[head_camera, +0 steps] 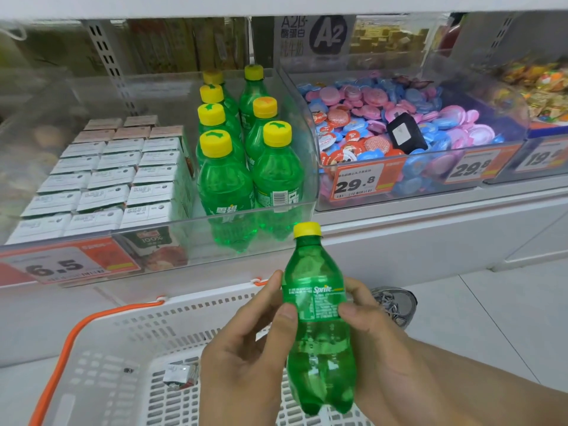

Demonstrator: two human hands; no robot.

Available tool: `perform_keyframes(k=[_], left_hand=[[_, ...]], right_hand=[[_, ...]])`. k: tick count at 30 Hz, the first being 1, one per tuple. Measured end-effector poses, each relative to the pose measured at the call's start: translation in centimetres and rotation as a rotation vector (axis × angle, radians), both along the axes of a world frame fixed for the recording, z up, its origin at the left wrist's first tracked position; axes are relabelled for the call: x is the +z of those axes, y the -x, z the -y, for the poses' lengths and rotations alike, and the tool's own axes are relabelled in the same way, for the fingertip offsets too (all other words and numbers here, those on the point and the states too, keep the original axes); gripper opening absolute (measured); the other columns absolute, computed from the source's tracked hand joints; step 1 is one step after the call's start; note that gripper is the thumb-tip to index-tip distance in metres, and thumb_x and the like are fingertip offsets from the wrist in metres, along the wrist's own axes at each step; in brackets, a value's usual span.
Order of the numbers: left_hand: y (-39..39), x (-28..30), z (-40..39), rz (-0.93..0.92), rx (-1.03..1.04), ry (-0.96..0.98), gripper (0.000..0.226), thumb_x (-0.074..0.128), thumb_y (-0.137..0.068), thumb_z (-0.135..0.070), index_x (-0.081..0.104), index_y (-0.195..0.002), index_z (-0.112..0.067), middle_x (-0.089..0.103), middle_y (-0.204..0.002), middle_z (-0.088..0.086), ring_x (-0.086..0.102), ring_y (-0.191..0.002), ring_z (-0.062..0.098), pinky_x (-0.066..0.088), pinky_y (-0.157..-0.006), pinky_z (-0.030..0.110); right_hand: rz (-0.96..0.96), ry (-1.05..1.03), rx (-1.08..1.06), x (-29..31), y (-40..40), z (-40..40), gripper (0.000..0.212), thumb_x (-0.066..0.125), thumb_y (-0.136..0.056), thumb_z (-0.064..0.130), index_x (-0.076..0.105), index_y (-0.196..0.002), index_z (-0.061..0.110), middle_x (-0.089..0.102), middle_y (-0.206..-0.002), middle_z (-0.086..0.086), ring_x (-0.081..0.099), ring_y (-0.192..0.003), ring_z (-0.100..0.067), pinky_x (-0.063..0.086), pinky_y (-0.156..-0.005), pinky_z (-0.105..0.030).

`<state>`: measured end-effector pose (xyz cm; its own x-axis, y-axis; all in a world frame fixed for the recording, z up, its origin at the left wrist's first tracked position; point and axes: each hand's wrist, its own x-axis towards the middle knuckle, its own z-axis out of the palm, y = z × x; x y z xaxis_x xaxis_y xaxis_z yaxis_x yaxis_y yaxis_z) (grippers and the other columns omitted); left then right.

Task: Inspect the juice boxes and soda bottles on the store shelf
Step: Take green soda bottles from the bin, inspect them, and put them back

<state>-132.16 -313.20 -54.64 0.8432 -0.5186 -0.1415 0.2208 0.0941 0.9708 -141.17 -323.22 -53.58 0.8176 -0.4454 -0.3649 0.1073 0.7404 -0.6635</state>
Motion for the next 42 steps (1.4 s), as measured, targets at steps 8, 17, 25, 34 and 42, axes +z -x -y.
perform_keyframes(k=[8, 17, 25, 34, 42], left_hand=[[1.1, -0.7, -4.1, 0.166, -0.155, -0.008, 0.064, 0.088, -0.068, -0.011, 0.068, -0.120, -0.041, 0.075, -0.110, -0.011, 0.071, -0.103, 0.008, 0.055, -0.077, 0.016], [-2.5, -5.6, -10.4, 0.497, -0.234, -0.398, 0.077, 0.086, -0.073, -0.024, 0.047, -0.127, -0.064, 0.058, -0.126, -0.037, 0.057, -0.116, -0.009, 0.045, -0.096, 0.010], [-11.6, -12.1, -22.0, 0.607, 0.256, -0.924, 0.045, 0.074, -0.083, -0.009, 0.061, -0.125, -0.012, 0.059, -0.121, 0.004, 0.055, -0.117, 0.029, 0.036, -0.100, 0.026], [-13.5, -15.1, -24.7, 0.425, 0.394, -0.883, 0.041, 0.055, -0.089, 0.000, 0.067, -0.122, -0.022, 0.064, -0.120, -0.010, 0.055, -0.100, 0.001, 0.035, -0.088, 0.006], [-13.5, -14.9, -24.5, 0.383, 0.421, -0.861, 0.040, 0.055, -0.089, -0.002, 0.067, -0.120, -0.024, 0.065, -0.117, -0.012, 0.057, -0.097, 0.004, 0.041, -0.088, 0.018]], right_hand=[[-0.075, 0.362, 0.185, 0.0, 0.7, -0.3, 0.050, 0.085, -0.073, 0.023, 0.062, -0.117, 0.025, 0.067, -0.123, -0.015, 0.070, -0.106, -0.026, 0.059, -0.087, -0.037], [-0.326, 0.972, 0.520, -3.5, -2.8, -2.6, 0.046, 0.086, -0.074, 0.041, 0.060, -0.112, 0.044, 0.074, -0.106, 0.013, 0.074, -0.091, -0.011, 0.061, -0.076, -0.032], [-0.426, 1.154, 0.542, -14.6, -10.1, -7.4, 0.055, 0.093, -0.063, 0.023, 0.055, -0.103, 0.021, 0.059, -0.103, 0.013, 0.061, -0.097, -0.016, 0.053, -0.079, -0.027], [-0.630, 1.107, 0.509, -23.7, -14.8, -10.5, 0.051, 0.091, -0.069, 0.021, 0.057, -0.107, 0.021, 0.062, -0.103, 0.004, 0.057, -0.097, -0.016, 0.040, -0.079, -0.019], [-0.617, 1.155, 0.513, -24.8, -13.9, -10.8, 0.058, 0.090, -0.071, 0.031, 0.052, -0.115, 0.030, 0.062, -0.112, 0.007, 0.058, -0.110, -0.017, 0.046, -0.093, -0.030]])
